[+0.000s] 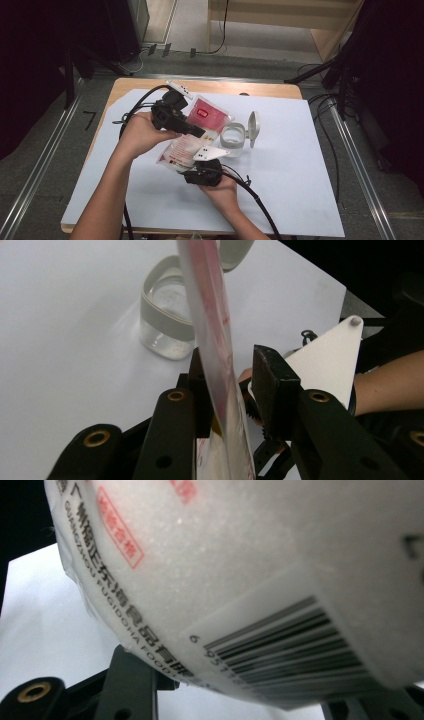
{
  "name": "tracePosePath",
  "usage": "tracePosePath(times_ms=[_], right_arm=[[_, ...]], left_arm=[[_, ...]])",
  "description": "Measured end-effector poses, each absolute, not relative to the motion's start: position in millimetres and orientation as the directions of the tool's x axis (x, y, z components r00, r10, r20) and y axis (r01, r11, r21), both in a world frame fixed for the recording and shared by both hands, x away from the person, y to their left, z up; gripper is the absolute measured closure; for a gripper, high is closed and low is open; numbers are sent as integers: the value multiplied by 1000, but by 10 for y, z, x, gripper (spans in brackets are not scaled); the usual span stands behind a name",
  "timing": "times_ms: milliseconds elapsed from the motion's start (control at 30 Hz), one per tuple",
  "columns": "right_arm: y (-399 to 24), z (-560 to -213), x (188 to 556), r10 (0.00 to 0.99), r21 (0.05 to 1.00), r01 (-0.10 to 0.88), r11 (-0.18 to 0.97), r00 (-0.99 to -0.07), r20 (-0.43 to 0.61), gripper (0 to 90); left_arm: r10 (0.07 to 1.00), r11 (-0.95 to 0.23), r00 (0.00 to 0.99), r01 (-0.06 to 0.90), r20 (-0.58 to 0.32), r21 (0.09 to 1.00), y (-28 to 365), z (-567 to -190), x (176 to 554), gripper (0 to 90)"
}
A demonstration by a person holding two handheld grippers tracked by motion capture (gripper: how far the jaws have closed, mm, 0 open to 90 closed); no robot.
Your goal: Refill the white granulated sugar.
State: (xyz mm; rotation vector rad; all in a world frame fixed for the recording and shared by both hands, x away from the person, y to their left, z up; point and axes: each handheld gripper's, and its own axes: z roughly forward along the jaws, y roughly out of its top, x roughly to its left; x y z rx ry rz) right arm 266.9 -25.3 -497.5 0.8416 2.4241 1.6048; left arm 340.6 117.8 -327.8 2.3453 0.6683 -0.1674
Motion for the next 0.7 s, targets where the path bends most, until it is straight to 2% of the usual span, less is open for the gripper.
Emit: tracePosePath(times_ms=[67, 100, 133, 233, 400, 500, 600, 700], right_arm=[[-257, -4975, 2673, 501, 879, 379, 288, -842, 199, 510], [-255, -4971, 2666, 498, 881, 374, 291, -845, 194, 510], [-254, -4960, 2658, 494, 883, 370, 290, -848, 193, 510], [-260, -4943, 2664, 508, 883, 373, 284, -840, 191, 510], [-264, -4929, 2665, 525, 880, 364, 305, -835, 164, 503], [-240, -4935, 2655, 514, 873, 374, 313, -839, 176, 469], [-214, -4936, 2638, 533, 876, 372, 307, -830, 165, 415], [-216, -4929, 2649, 549, 875, 395, 280, -813, 192, 404]], left_arm=[[442, -636, 852, 519, -282, 571, 1171, -3283, 3399, 756], [452, -635, 846, 528, -283, 564, 1173, -3284, 3409, 832], [461, -632, 841, 535, -283, 561, 1170, -3280, 3415, 864], [482, -615, 827, 555, -290, 560, 1147, -3277, 3418, 892], [514, -595, 803, 587, -301, 549, 1070, -3293, 3406, 900], [529, -600, 792, 602, -303, 527, 1037, -3306, 3417, 900], [537, -589, 789, 604, -298, 536, 978, -3311, 3392, 900], [536, -592, 799, 586, -272, 554, 931, -3309, 3377, 900]])
